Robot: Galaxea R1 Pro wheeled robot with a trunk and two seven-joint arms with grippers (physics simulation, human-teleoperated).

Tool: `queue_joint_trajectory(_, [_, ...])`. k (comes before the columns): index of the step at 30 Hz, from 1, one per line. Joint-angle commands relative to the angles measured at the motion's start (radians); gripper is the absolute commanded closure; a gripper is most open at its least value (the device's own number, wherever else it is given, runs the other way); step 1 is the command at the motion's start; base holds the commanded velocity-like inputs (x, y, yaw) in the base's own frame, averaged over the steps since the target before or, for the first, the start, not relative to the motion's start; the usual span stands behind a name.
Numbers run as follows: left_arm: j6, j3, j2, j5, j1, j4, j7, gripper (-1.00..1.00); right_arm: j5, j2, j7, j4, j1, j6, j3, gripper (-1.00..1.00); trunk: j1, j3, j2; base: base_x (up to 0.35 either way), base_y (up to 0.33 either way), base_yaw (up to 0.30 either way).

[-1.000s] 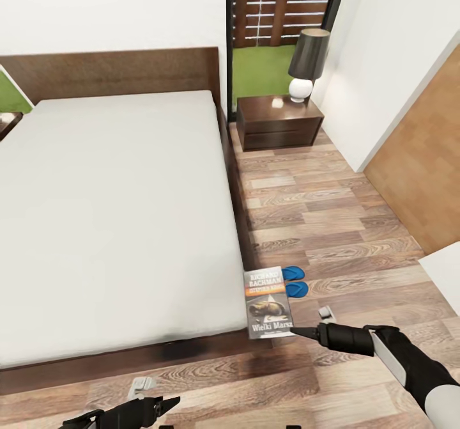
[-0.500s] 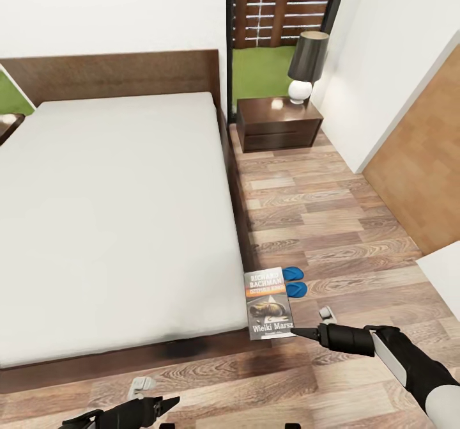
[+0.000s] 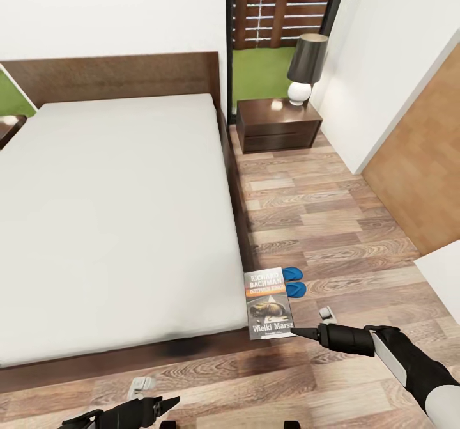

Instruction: In the bedroom, move the book from the bed onto either nightstand, and place the two sandals side by side next to the bed.

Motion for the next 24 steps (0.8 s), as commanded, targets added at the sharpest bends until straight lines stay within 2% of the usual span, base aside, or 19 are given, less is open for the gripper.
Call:
queue_joint_trajectory(1, [0.003, -0.008, 0.001, 0.01, 0.0, 0.0, -0.002, -1.0, -0.009, -0.001, -0.001, -0.001, -0.001, 0.008, 0.005, 1.0, -0.004, 0.003, 0.007, 0.0, 0.0, 0.0])
queue_joint_trajectory(7, [0.003, -0.008, 0.001, 0.01, 0.0, 0.0, -0.003, -1.0, -0.005, -0.004, -0.005, 0.001, -0.001, 0.004, 0.004, 1.0, -0.027, 0.021, 0.049, 0.0, 0.0, 0.0])
queue_joint_trajectory(9, [0.003, -0.008, 0.001, 0.01, 0.0, 0.0, -0.003, -1.0, -0.001, -0.034, -0.005, 0.001, -0.001, 0.002, 0.003, 1.0, -0.034, 0.028, 0.063, 0.0, 0.0, 0.0])
queue_joint_trajectory(11, [0.003, -0.008, 0.001, 0.009, 0.0, 0.0, -0.004, -1.0, 0.0, -0.079, -0.003, 0.001, -0.001, 0.001, 0.003, 1.0, -0.042, 0.034, 0.077, 0.0, 0.0, 0.0])
queue_joint_trajectory(15, [0.003, -0.008, 0.001, 0.009, 0.0, 0.0, -0.003, -1.0, 0.001, -0.113, -0.001, 0.0, -0.001, 0.0, 0.004, 1.0, -0.057, 0.046, 0.105, 0.0, 0.0, 0.0])
queue_joint_trajectory(24, [0.003, -0.008, 0.0, 0.01, 0.0, 0.0, -0.002, -1.0, 0.001, -0.119, -0.001, -0.001, -0.001, 0.005, 0.005, 1.0, -0.092, 0.076, 0.168, 0.0, 0.0, 0.047])
